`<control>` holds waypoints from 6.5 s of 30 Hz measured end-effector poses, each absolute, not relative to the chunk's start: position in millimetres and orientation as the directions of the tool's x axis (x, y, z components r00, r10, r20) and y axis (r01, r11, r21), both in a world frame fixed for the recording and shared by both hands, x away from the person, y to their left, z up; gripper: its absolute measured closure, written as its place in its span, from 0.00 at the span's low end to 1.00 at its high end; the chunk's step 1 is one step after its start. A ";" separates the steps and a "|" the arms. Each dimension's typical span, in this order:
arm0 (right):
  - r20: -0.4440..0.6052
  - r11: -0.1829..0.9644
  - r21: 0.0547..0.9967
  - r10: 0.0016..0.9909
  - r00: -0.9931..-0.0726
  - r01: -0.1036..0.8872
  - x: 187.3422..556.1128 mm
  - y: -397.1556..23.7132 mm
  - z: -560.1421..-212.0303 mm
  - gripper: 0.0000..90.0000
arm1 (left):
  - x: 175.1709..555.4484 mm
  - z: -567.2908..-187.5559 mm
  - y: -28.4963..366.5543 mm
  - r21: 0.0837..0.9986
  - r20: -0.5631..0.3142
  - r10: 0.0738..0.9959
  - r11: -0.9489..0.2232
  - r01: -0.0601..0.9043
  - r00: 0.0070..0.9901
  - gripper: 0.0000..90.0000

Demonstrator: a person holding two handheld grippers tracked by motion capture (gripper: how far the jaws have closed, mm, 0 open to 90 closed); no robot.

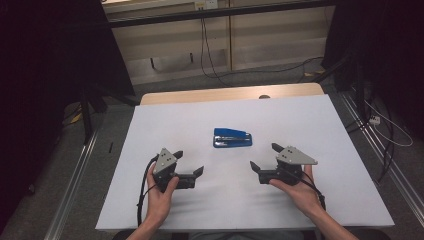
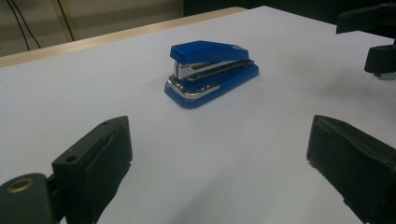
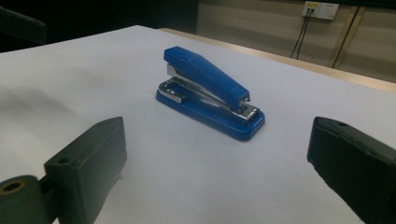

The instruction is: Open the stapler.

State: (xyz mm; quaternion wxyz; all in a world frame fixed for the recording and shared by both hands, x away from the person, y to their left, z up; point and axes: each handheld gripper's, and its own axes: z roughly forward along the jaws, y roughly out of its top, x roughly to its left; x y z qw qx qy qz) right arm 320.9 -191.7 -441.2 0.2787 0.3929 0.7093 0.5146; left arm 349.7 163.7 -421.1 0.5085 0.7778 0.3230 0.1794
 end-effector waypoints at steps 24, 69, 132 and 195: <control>0.001 0.167 0.953 0.835 -0.551 0.255 353.0 -160.2 -439.6 0.07 | 387.8 -417.4 134.8 0.924 -0.027 0.681 -0.262 0.278 0.732 0.05; 0.041 0.224 0.924 0.749 -0.661 0.311 404.0 -142.0 -438.6 0.64 | 450.1 -427.1 122.5 0.923 -0.029 0.720 -0.248 0.296 0.694 0.07; 0.020 0.389 0.805 0.735 -0.677 0.447 433.8 -114.3 -452.6 1.00 | 461.6 -438.2 106.1 0.830 -0.037 0.663 -0.396 0.392 0.748 1.00; 0.046 0.360 0.804 0.756 -0.653 0.473 436.1 -114.3 -457.6 1.00 | 469.5 -438.7 95.5 0.825 -0.034 0.659 -0.406 0.393 0.752 1.00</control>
